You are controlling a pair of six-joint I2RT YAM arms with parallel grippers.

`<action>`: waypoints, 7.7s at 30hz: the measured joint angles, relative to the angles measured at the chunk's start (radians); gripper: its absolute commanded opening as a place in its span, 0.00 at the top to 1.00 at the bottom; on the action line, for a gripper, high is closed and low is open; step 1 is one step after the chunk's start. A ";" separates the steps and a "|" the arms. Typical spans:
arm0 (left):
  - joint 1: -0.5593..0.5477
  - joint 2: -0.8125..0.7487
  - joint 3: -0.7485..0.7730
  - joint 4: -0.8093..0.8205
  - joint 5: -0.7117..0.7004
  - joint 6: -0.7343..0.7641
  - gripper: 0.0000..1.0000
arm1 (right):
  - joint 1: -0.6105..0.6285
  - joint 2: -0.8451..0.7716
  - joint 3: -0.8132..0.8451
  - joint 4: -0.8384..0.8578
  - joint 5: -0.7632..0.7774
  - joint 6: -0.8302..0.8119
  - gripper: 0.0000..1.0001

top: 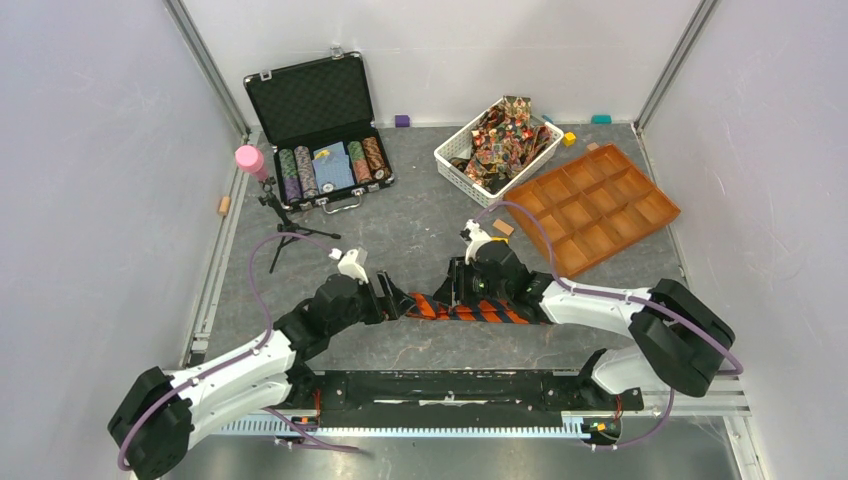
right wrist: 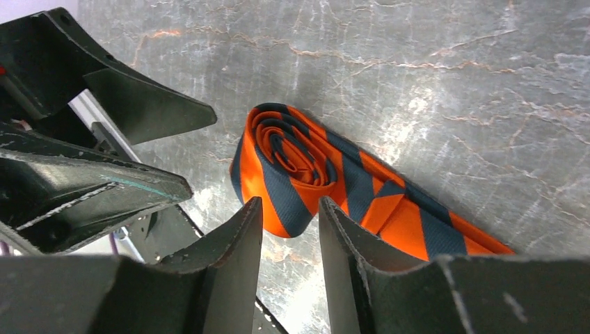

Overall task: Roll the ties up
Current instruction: Roll the tie at the center of the board.

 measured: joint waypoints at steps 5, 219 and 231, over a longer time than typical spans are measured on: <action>0.000 0.026 -0.003 0.036 0.000 0.000 0.12 | -0.002 0.011 0.000 0.028 -0.039 0.013 0.62; -0.515 0.975 1.101 -0.960 -0.804 0.203 0.28 | -0.016 -0.798 0.079 -0.787 0.718 -0.254 0.41; -0.222 0.410 0.813 -0.801 -0.642 0.240 0.27 | -0.017 -0.463 0.145 -0.620 0.389 -0.457 0.06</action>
